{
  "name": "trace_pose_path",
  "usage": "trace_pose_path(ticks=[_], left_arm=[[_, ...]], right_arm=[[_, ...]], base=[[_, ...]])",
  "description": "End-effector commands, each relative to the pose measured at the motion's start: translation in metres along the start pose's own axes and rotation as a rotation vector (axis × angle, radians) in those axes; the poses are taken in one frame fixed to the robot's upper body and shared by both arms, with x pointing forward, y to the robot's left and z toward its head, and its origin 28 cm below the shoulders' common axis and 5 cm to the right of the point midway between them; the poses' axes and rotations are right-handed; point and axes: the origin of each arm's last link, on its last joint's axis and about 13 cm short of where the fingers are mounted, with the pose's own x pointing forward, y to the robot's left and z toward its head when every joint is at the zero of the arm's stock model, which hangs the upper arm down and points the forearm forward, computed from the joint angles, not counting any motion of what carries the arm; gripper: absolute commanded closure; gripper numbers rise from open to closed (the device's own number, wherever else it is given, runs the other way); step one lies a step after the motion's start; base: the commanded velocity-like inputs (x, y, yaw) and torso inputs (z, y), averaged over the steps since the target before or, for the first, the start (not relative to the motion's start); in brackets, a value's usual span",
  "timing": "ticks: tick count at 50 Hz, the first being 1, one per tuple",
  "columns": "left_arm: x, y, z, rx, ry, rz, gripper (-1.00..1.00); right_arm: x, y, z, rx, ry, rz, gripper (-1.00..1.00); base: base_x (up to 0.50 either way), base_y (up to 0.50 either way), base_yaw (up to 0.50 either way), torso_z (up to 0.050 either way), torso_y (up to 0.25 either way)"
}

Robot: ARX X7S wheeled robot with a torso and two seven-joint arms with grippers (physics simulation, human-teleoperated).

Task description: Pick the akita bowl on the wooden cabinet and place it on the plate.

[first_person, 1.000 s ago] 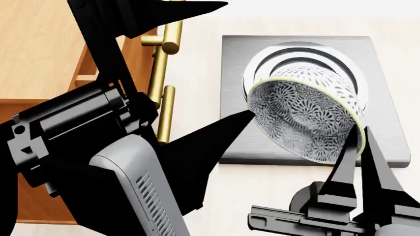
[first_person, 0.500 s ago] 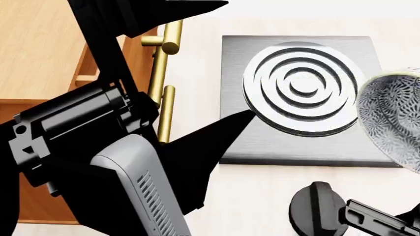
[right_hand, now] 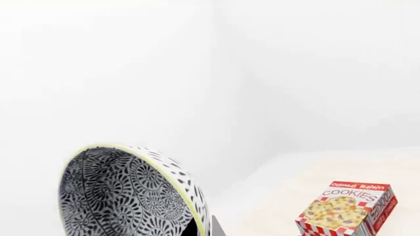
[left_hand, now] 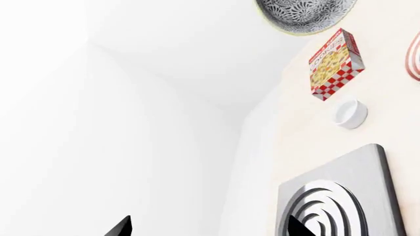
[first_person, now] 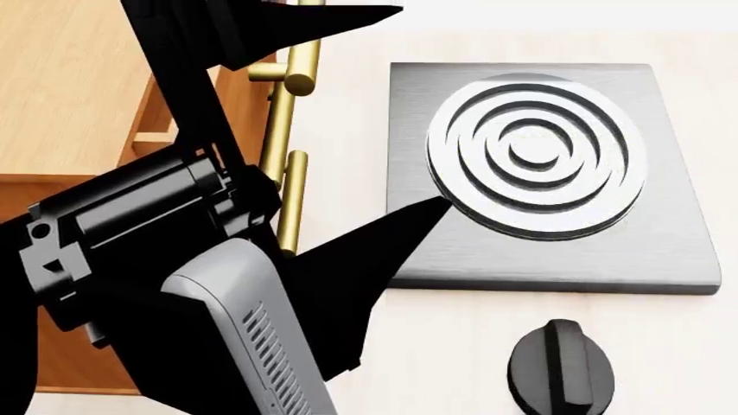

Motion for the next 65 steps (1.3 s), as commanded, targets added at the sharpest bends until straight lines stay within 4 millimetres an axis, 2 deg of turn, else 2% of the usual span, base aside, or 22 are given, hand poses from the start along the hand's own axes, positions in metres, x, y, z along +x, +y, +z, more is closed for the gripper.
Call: trace_pose_path(ticks=[1, 16, 19, 24, 37, 41, 52, 65], left_arm=[[0.000, -0.001, -0.001, -0.005, 0.000, 0.001, -1.00], [-0.001, -0.002, -0.002, -0.009, 0.002, 0.005, -1.00], [0.000, -0.002, -0.002, -0.011, 0.000, 0.006, -1.00], [0.001, -0.004, -0.004, -0.013, 0.001, 0.004, -1.00], [0.000, -0.004, -0.005, -0.020, -0.003, 0.008, -1.00], [-0.001, -0.005, -0.007, -0.022, -0.002, 0.009, -1.00], [-0.003, -0.004, -0.007, -0.032, -0.010, 0.025, -1.00], [-0.006, -0.007, -0.010, -0.043, -0.001, 0.037, -1.00]], right_arm=[[-0.003, -0.012, 0.020, 0.224, -0.133, -0.034, 1.00], [-0.007, -0.019, 0.023, 0.328, -0.177, -0.045, 1.00], [-0.009, -0.023, 0.026, 0.372, -0.188, -0.062, 1.00], [-0.008, -0.030, 0.022, 0.539, -0.151, -0.068, 1.00], [-0.010, -0.035, 0.022, 0.579, -0.198, -0.099, 1.00], [-0.009, -0.036, 0.018, 0.585, -0.186, -0.107, 1.00], [0.002, -0.043, 0.029, 0.574, -0.206, -0.131, 1.00], [0.023, -0.057, 0.019, 0.581, -0.142, -0.189, 1.00]], base=[[0.00, 0.00, 0.00, 0.000, 0.000], [0.00, 0.00, 0.00, 0.000, 0.000], [0.00, 0.00, 0.00, 0.000, 0.000], [0.00, 0.00, 0.00, 0.000, 0.002], [0.00, 0.00, 0.00, 0.001, 0.000], [0.00, 0.00, 0.00, 0.000, 0.000], [0.00, 0.00, 0.00, 0.000, 0.000], [0.00, 0.00, 0.00, 0.000, 0.000]])
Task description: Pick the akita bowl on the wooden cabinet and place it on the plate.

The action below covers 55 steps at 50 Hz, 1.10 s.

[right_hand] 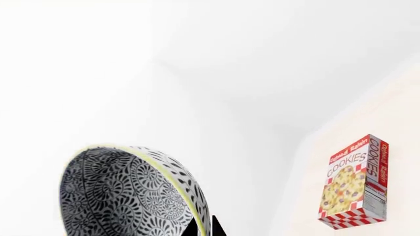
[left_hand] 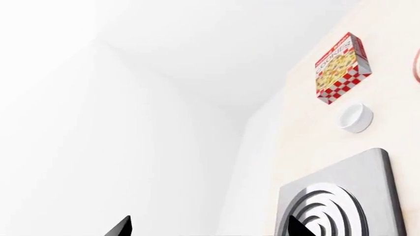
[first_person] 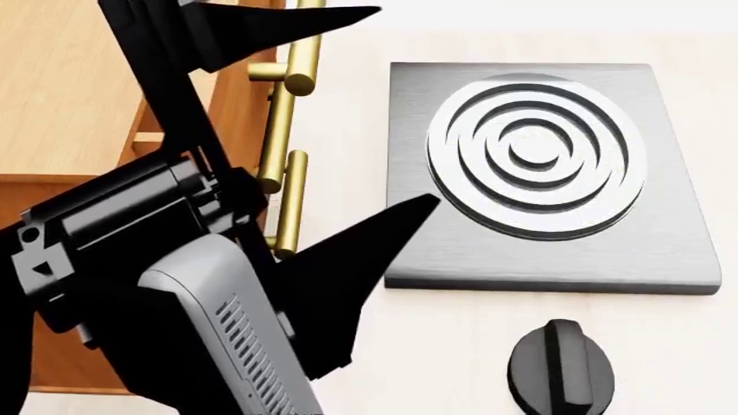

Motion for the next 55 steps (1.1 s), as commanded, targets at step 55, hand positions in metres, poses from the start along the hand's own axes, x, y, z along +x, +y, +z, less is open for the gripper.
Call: trace_pose_path(ticks=[55], left_arm=[[-0.003, -0.008, -0.009, -0.031, 0.016, 0.009, -1.00]], right_arm=[[0.049, -0.027, -0.039, -0.106, 0.374, -0.172, 1.00]], base=[[0.00, 0.00, 0.00, 0.000, 0.000]])
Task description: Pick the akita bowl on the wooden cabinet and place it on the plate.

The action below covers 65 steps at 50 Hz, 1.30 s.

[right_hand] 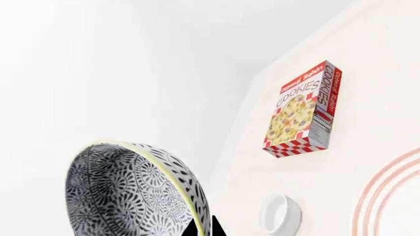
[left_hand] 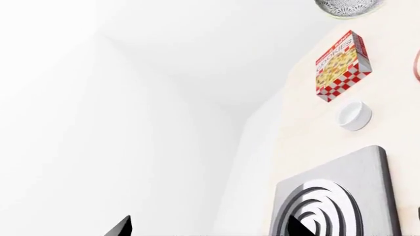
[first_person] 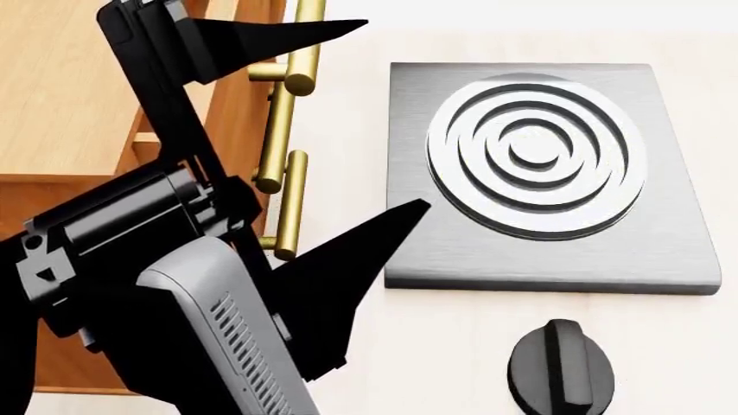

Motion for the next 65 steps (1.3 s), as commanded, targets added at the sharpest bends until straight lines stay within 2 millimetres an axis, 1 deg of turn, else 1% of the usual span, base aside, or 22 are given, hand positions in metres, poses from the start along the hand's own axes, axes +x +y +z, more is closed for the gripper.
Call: trace_pose_path(ticks=[1, 19, 29, 35, 40, 47, 54, 59, 65], left_arm=[[-0.001, -0.001, -0.002, -0.004, 0.005, 0.002, -1.00], [-0.001, -0.001, -0.002, -0.006, 0.006, 0.006, -1.00], [-0.001, -0.001, -0.001, -0.004, 0.003, 0.003, -1.00], [-0.001, -0.001, -0.002, -0.006, 0.004, 0.006, -1.00], [-0.002, -0.002, -0.004, -0.009, 0.009, 0.007, -1.00], [-0.001, -0.003, -0.005, -0.013, 0.009, 0.005, -1.00], [0.000, -0.004, -0.005, -0.013, 0.007, 0.004, -1.00], [0.000, -0.005, -0.005, -0.014, 0.007, 0.003, -1.00], [0.001, -0.007, -0.007, -0.017, 0.006, 0.000, -1.00]], right_arm=[[0.003, 0.003, -0.003, -0.028, 0.084, -0.001, 1.00], [0.001, -0.004, -0.002, 0.030, 0.049, -0.087, 1.00], [0.002, -0.008, -0.004, 0.070, 0.058, -0.132, 1.00], [0.001, -0.008, -0.003, 0.072, 0.058, -0.140, 1.00], [0.002, -0.015, -0.006, 0.075, 0.063, -0.163, 1.00], [0.004, -0.016, -0.006, 0.061, 0.064, -0.173, 1.00], [0.007, -0.029, -0.009, 0.067, 0.063, -0.216, 1.00], [0.008, -0.032, -0.007, 0.075, 0.041, -0.229, 1.00], [0.008, -0.040, -0.006, 0.077, 0.027, -0.256, 1.00]], base=[[0.00, 0.00, 0.00, 0.000, 0.000], [0.00, 0.00, 0.00, 0.000, 0.001], [0.00, 0.00, 0.00, 0.000, 0.000], [0.00, 0.00, 0.00, 0.000, 0.000], [0.00, 0.00, 0.00, 0.000, 0.000], [0.00, 0.00, 0.00, 0.001, 0.000], [0.00, 0.00, 0.00, 0.000, 0.001], [0.00, 0.00, 0.00, 0.000, 0.000], [0.00, 0.00, 0.00, 0.000, 0.000]])
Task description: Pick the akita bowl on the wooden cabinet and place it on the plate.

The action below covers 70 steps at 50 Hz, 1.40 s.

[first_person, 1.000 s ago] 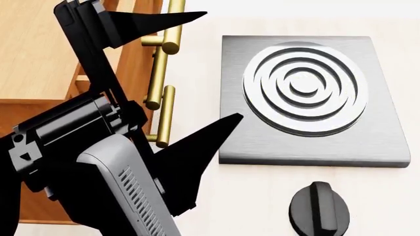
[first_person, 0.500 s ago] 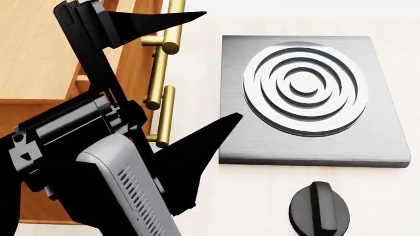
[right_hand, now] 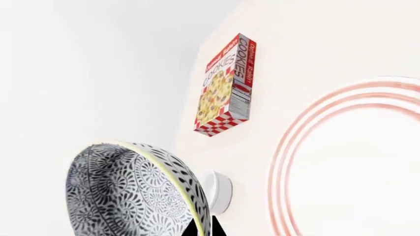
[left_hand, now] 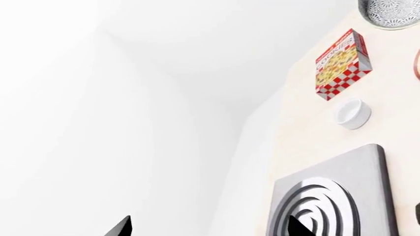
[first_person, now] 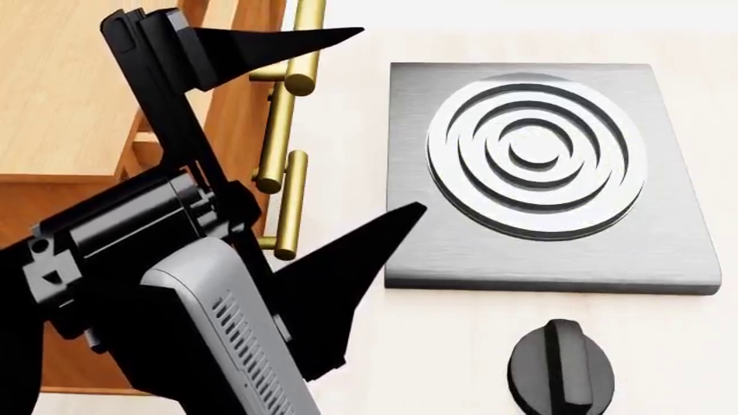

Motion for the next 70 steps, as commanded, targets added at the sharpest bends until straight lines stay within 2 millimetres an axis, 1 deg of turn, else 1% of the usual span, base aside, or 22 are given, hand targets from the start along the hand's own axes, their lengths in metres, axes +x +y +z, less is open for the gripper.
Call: trace_pose_path(ticks=[1, 13, 24, 32, 39, 46, 55, 70], left_arm=[[0.000, -0.002, -0.002, -0.004, 0.001, -0.001, -1.00], [0.000, 0.000, -0.001, -0.004, 0.001, 0.001, -1.00], [0.001, -0.001, -0.002, -0.005, 0.002, -0.002, -1.00], [0.000, -0.003, -0.003, -0.007, 0.004, -0.002, -1.00], [0.000, -0.004, -0.005, -0.010, 0.006, -0.002, -1.00], [0.001, -0.005, -0.005, -0.015, 0.004, -0.002, -1.00], [0.001, -0.005, -0.006, -0.015, 0.006, -0.002, -1.00], [0.001, -0.006, -0.006, -0.014, 0.006, -0.004, -1.00]], right_arm=[[0.005, -0.010, 0.003, -0.002, -0.034, -0.017, 1.00], [0.011, -0.020, -0.001, 0.001, -0.040, -0.054, 1.00], [0.015, -0.037, -0.007, 0.009, -0.030, -0.110, 1.00], [0.016, -0.038, -0.009, 0.000, -0.018, -0.135, 1.00], [0.017, -0.046, -0.010, -0.007, -0.007, -0.157, 1.00], [0.018, -0.046, -0.008, -0.005, -0.010, -0.155, 1.00], [0.023, -0.057, -0.012, -0.010, -0.007, -0.194, 1.00], [0.026, -0.058, -0.013, -0.011, -0.003, -0.198, 1.00]], base=[[0.00, 0.00, 0.00, 0.000, 0.000], [0.00, 0.00, 0.00, 0.000, 0.000], [0.00, 0.00, 0.00, 0.000, 0.001], [0.00, 0.00, 0.00, 0.000, 0.000], [0.00, 0.00, 0.00, 0.000, 0.000], [0.00, 0.00, 0.00, 0.001, 0.000], [0.00, 0.00, 0.00, 0.000, 0.001], [0.00, 0.00, 0.00, 0.000, 0.000]])
